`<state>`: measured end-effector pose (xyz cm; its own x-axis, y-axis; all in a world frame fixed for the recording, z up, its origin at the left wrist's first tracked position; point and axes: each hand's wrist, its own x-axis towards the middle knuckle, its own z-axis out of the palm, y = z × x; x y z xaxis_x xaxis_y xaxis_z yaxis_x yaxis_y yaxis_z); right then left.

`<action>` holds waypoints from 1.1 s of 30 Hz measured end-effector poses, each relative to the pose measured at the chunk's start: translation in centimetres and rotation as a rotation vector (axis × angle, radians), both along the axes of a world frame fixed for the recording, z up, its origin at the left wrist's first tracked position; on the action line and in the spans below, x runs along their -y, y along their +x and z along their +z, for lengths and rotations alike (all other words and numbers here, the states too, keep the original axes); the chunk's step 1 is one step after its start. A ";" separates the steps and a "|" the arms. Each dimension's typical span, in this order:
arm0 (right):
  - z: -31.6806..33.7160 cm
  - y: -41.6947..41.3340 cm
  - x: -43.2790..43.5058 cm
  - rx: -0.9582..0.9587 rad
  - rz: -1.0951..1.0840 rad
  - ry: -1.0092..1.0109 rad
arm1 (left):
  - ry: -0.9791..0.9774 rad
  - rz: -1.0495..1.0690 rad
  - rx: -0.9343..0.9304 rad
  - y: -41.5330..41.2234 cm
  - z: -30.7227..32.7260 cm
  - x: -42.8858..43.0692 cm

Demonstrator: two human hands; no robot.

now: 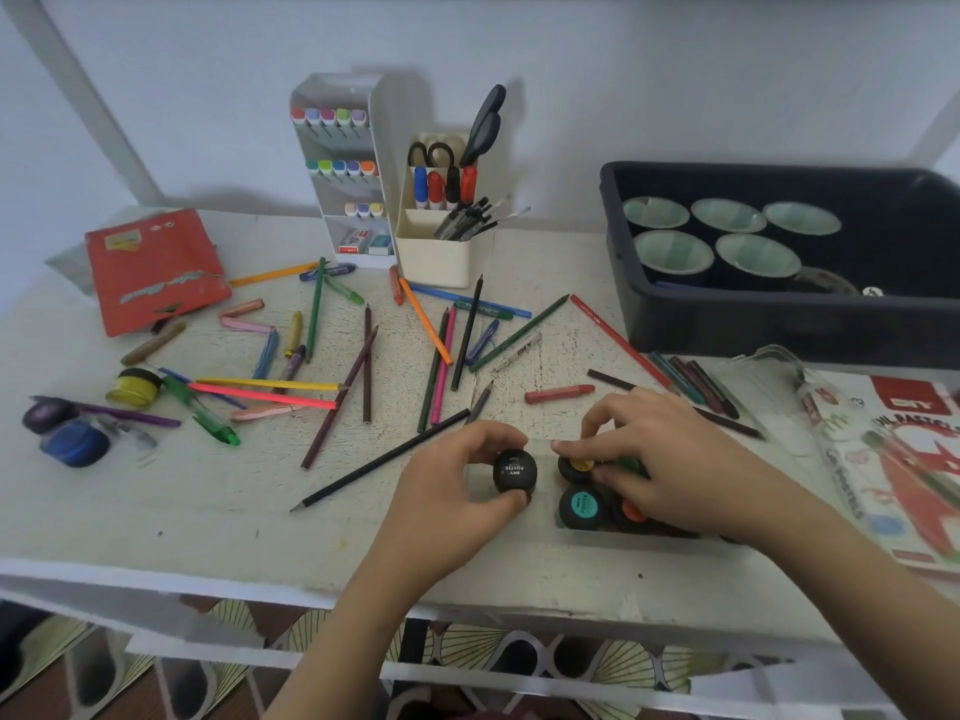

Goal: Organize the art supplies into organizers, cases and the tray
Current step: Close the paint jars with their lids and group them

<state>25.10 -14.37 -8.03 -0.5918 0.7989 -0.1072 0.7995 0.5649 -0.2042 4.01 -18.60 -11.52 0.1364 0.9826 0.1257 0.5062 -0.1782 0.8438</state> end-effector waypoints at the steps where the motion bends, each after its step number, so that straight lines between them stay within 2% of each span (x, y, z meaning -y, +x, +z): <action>1: -0.2 0.1 0.0 -0.010 -0.006 0.001 | 0.018 0.000 0.000 0.1 0.0 0.0; 6: -1.9 0.6 0.6 -0.159 -0.053 -0.020 | 0.122 -0.012 -0.121 1.2 -0.8 -0.4; 12: -2.4 0.5 0.9 -0.189 -0.078 0.005 | 0.195 0.005 -0.134 1.8 -1.3 -0.8; 18: -2.5 0.5 0.9 -0.193 -0.088 0.006 | 0.302 0.019 -0.282 1.9 -1.5 -0.8; 25: -2.6 0.6 1.0 -0.200 -0.116 -0.013 | 0.325 0.071 -0.305 2.7 -1.3 0.1; 33: -2.6 0.5 1.0 -0.232 -0.129 -0.044 | 0.197 0.033 -0.281 2.2 -0.7 -0.2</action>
